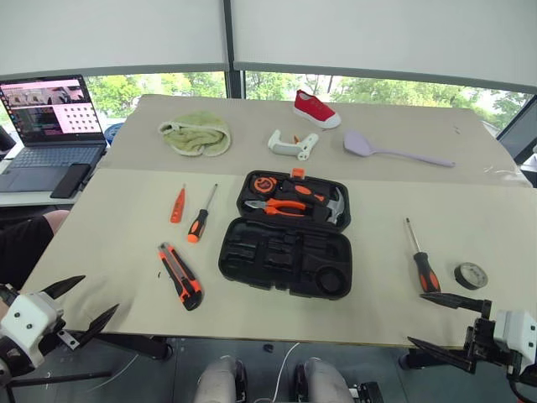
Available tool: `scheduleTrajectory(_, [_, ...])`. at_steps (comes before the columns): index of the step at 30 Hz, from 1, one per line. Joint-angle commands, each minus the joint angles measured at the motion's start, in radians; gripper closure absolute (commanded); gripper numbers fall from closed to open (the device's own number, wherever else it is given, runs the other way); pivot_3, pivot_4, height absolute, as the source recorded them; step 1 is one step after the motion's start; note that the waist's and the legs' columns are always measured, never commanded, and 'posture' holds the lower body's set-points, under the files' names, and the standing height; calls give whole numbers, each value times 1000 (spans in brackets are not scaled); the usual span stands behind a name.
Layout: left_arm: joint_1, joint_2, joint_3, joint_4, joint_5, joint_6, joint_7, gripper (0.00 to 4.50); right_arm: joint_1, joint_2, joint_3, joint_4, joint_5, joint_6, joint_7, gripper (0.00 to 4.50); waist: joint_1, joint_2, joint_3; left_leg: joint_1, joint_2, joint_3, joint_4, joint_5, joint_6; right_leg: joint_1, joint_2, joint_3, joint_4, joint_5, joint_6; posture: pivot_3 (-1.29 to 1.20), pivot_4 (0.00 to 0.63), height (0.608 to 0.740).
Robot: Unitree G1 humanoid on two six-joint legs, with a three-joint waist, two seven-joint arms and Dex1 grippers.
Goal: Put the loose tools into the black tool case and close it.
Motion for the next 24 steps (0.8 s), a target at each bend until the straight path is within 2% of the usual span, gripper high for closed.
scheduleTrajectory(1, [7, 25, 42, -48, -119, 161, 23, 0, -40, 16, 4, -55, 50, 11, -51, 65, 0, 0, 0, 0, 0, 0, 0, 0, 0, 0, 0, 0, 0, 0, 0, 0, 150, 738])
scheduleTrajectory(2, [11, 26, 70, -66, -208, 289, 44, 0, -71, 43, 23, -105, 101, 57, -85, 65, -2, -1, 0, 0, 0, 0, 0, 0, 0, 0, 0, 0, 0, 0, 0, 0, 150, 738])
scheduleTrajectory(4, [13, 12, 118, -78, -279, 410, 98, 0, -112, 64, 58, -178, 147, 142, -141, 65, -16, -1, 0, 0, 2, 0, 0, 0, 0, 0, 1, 0, 1, 0, 0, 0, 150, 738])
scheduleTrajectory(6, [24, -8, 155, -73, -269, 455, 166, 0, -148, 68, 71, -223, 176, 200, -179, 65, -22, 0, 0, 0, 4, -1, 0, 1, -1, 0, 1, 1, 2, 1, 8, 0, 150, 738])
scheduleTrajectory(9, [33, -38, 218, -76, -290, 581, 290, 0, -211, 84, 81, -282, 216, 261, -253, 65, -23, 0, 0, 0, 3, -1, 0, 1, -1, 0, 1, 1, 2, 3, 4, 0, 150, 738])
scheduleTrajectory(13, [34, -60, 249, -134, -356, 673, 316, 0, -224, 110, 114, -339, 219, 300, -296, 65, -14, -3, 0, 0, 1, -2, 0, 1, -1, 0, 0, 0, 2, 3, 4, 0, 150, 738])
scheduleTrajectory(18, [-73, 2, 219, -243, -492, 868, 376, 0, -219, 139, 122, -328, 189, 287, -309, 65, 8, -4, 0, -1, -1, -2, 0, 0, -2, 0, -2, -1, 1, 3, 3, 0, 150, 738])
scheduleTrajectory(23, [-145, 136, 117, -362, -590, 1120, 410, 0, -214, 131, 117, -322, 174, 261, -277, 65, 1, -4, -1, -2, -2, -3, 0, 1, -3, 0, -1, -1, 2, 4, 6, 0, 150, 738])
scheduleTrajectory(24, [-163, 160, 95, -393, -622, 1178, 434, 0, -215, 123, 111, -318, 175, 256, -263, 65, -2, -4, -1, -1, -2, -2, 0, 4, -8, 0, 0, -1, 2, 4, 6, 0, 150, 738])
